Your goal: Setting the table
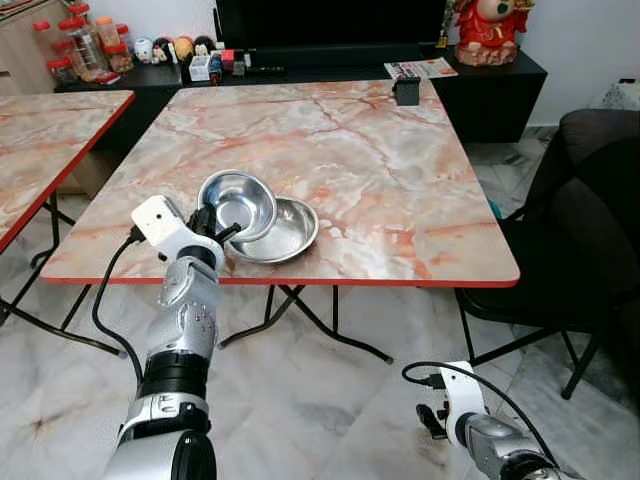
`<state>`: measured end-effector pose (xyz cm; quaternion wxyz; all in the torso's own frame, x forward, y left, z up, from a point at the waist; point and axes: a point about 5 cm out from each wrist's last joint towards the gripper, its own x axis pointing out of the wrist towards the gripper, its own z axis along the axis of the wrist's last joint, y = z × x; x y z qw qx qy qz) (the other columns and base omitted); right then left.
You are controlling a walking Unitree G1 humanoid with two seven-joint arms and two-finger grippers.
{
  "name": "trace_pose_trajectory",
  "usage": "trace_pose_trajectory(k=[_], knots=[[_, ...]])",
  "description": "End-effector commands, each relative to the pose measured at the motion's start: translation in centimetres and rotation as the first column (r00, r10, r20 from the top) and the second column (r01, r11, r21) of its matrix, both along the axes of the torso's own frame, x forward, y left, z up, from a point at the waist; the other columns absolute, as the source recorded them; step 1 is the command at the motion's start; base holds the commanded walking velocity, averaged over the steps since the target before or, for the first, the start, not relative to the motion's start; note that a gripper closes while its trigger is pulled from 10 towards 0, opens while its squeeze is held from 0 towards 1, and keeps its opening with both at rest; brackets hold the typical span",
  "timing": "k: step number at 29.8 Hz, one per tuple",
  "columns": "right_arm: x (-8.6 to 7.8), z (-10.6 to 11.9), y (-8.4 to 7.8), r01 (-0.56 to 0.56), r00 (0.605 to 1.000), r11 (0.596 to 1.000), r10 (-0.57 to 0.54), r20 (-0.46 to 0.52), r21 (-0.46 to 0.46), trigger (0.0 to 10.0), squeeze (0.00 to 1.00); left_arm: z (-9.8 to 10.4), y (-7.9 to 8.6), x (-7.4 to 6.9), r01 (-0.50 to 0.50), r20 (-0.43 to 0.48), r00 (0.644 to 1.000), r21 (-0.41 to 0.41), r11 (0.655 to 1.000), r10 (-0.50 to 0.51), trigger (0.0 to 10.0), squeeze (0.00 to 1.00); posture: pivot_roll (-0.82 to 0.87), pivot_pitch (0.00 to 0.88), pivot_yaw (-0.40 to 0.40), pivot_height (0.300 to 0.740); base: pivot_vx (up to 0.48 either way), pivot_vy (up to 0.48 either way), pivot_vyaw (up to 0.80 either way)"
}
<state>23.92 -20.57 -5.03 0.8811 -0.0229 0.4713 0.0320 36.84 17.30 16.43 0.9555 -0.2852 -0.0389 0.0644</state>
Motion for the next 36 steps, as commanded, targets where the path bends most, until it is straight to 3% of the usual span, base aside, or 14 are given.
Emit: trace_pose_trajectory(k=[1,25,36], knots=[[0.27,0.14,0.23,-0.004,1.0,1.0,0.004,0.008,0.003,10.0,0.0,0.92,0.12,0.45,0.009,0.012,1.0,0.025,1.0,-0.01,10.0,0.0,-0.05,0.037,0.054,0.74,0.289,0.0,0.0],[0.07,-0.02,0.46,-0.019,1.0,1.0,0.019,0.002,0.019,10.0,0.0,1.62,-0.03,0.41,0.05,0.03,0.998,0.045,0.998,-0.051,10.0,0.0,-0.03,0.0,0.061,0.74,0.3,0.0,0.0],[0.22,0.09,0.54,-0.031,1.0,0.999,0.031,-0.003,0.024,10.0,0.0,1.85,0.16,0.4,0.05,0.033,0.998,0.042,0.998,-0.052,10.0,0.0,-0.03,0.027,0.055,0.74,0.311,0.0,0.0]])
